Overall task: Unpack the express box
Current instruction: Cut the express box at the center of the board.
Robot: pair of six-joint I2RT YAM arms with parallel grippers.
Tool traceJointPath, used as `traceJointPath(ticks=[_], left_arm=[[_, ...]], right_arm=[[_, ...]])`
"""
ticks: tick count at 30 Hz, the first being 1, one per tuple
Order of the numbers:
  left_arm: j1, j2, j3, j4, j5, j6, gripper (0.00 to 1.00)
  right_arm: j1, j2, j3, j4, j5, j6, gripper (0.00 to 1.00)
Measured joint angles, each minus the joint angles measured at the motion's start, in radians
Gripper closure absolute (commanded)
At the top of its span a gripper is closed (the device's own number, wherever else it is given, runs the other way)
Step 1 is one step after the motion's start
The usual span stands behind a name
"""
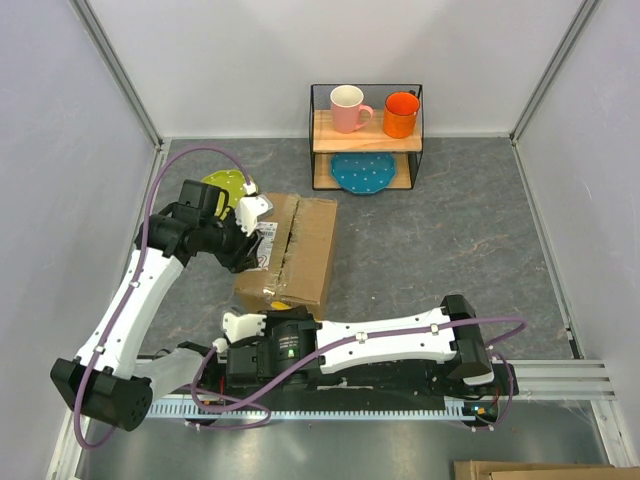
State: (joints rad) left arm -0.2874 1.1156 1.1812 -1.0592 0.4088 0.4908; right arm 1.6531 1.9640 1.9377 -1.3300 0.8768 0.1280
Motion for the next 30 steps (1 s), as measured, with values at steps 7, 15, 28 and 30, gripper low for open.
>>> traceJointPath(ticks=[7, 15, 28, 30], left_arm=[[0.000, -0.010, -0.005, -0.008, 0.006, 0.000, 0.49], [0.000, -0.019, -0.010, -0.009, 0.016, 0.000, 0.49], [0.000, -0.043, -0.032, -0.002, 0.024, 0.000, 0.50], [0.000, -0.044, -0.034, 0.000, 0.025, 0.000, 0.50]], right_arm=[[0.000, 0.000, -0.003, 0.000, -0.023, 0.003, 1.00], [-0.006, 0.000, -0.017, -0.003, -0.023, 0.010, 1.00], [-0.021, 0.000, -0.017, -0.003, -0.022, 0.017, 1.00], [-0.021, 0.000, -0.017, -0.003, -0.023, 0.017, 1.00]])
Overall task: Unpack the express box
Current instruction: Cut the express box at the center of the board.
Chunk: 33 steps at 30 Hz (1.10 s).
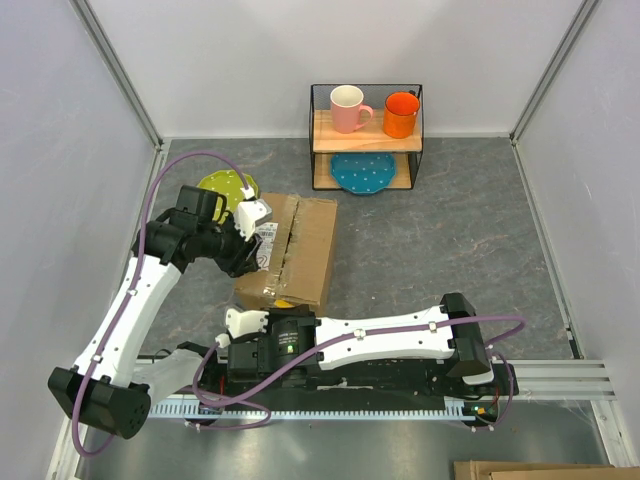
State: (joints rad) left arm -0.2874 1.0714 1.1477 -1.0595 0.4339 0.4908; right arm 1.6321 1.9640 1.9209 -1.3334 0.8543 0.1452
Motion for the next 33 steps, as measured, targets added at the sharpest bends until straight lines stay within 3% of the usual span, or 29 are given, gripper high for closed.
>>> traceJointPath(ticks=[33], left_arm=[[0.000, -0.025, -0.057, 0.036, 0.156, 0.005, 0.54]], right_arm=[[-0.022, 0.050, 0.058, -0.018, -0.014, -0.078, 1.00]])
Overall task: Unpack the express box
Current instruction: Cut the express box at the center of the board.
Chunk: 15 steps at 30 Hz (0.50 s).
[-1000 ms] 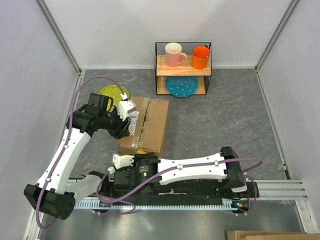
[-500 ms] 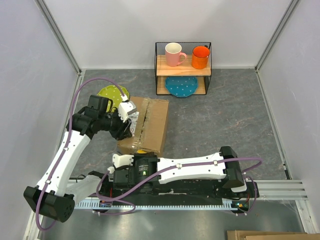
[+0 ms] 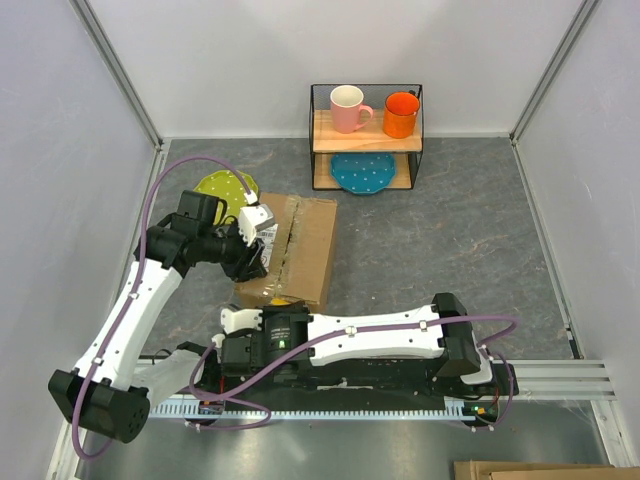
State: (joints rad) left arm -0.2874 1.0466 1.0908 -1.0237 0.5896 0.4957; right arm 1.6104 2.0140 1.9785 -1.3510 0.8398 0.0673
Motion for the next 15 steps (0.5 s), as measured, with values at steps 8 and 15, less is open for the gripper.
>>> traceJointPath(ticks=[8, 15], left_arm=[[0.000, 0.012, 0.000, 0.001, 0.018, 0.011, 0.58], [0.001, 0.020, 0.000, 0.003, 0.025, 0.019, 0.61]], right_arm=[[-0.005, 0.026, 0.039, -0.022, -0.002, -0.021, 1.00], [-0.005, 0.059, 0.086, -0.054, 0.012, -0.029, 1.00]])
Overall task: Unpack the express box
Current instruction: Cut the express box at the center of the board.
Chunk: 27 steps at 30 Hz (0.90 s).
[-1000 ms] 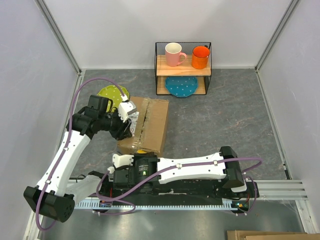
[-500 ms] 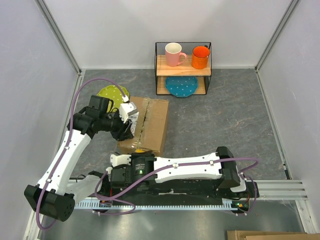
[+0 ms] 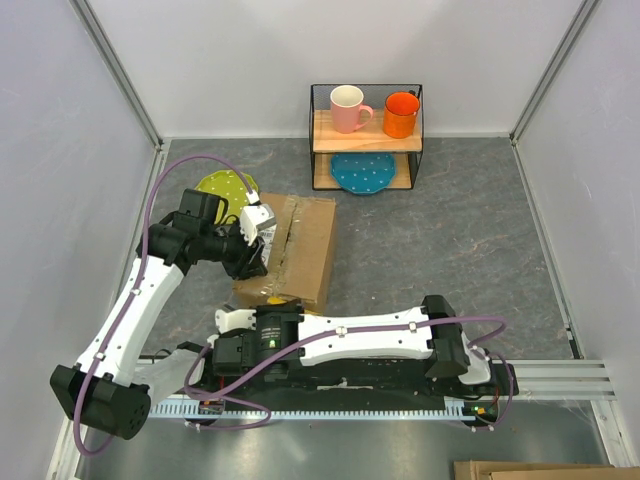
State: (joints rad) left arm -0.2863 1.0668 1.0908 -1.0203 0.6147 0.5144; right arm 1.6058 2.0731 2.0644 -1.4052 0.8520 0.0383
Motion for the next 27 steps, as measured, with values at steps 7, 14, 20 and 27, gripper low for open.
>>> traceJointPath(ticks=[7, 14, 20, 27], left_arm=[[0.005, 0.005, 0.000, 0.005, -0.004, 0.013, 0.63], [0.005, 0.009, 0.002, 0.005, -0.004, 0.030, 0.65], [0.006, 0.011, 0.004, 0.007, -0.011, 0.039, 0.66], [-0.008, 0.023, 0.007, -0.039, 0.068, 0.039, 0.65]], right_arm=[[0.000, 0.067, 0.099, -0.017, 0.011, -0.014, 1.00], [0.006, 0.086, 0.121, -0.008, 0.034, -0.033, 1.00], [0.009, 0.097, 0.120, 0.011, 0.079, 0.009, 1.00], [0.007, 0.028, -0.045, 0.251, 0.153, 0.025, 1.00]])
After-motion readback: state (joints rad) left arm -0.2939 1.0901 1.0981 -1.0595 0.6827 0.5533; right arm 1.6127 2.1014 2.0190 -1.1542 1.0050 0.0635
